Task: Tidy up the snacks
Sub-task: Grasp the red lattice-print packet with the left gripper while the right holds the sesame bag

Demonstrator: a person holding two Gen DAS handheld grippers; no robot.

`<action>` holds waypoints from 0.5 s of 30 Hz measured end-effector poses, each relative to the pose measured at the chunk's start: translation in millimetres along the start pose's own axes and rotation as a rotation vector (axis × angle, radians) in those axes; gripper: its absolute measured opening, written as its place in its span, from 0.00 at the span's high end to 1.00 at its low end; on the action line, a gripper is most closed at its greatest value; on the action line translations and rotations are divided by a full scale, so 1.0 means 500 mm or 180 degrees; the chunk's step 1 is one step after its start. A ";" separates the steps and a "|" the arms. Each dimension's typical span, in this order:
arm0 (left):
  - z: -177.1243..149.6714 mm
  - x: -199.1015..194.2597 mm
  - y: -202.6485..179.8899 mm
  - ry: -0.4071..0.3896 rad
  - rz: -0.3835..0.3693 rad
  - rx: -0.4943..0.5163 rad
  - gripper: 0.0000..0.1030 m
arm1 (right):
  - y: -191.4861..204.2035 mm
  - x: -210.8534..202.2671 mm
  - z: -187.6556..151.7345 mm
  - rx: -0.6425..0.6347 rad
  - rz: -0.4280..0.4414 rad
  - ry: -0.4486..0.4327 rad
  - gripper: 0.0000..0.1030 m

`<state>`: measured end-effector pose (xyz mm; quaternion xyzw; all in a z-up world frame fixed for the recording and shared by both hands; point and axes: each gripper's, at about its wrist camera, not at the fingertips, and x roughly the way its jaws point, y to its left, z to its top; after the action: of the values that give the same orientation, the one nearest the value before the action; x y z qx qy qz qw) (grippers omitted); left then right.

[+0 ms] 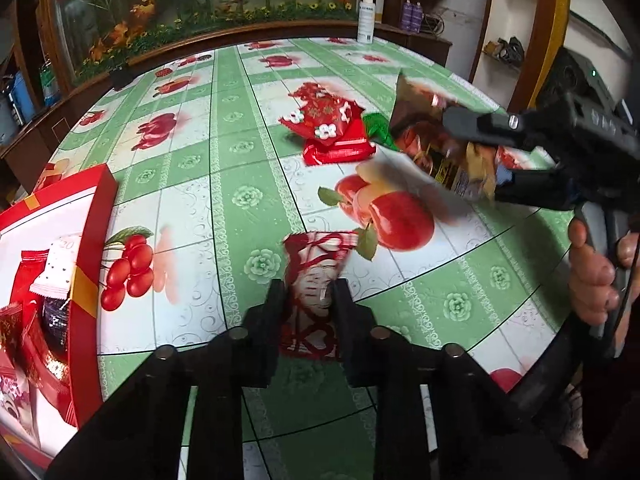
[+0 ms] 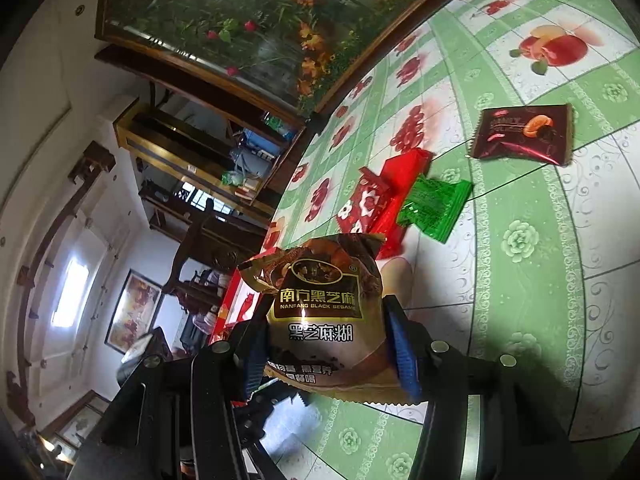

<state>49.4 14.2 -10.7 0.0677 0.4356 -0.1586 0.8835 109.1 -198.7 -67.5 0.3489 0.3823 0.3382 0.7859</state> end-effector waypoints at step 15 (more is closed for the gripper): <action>-0.017 0.009 0.008 0.0115 0.0072 0.0151 0.48 | 0.017 0.032 -0.001 -0.0190 -0.0223 0.0107 0.47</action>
<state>47.0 19.1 -19.5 0.0963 0.4467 -0.1576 0.8754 114.3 -181.1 -66.7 0.3060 0.3971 0.3276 0.8008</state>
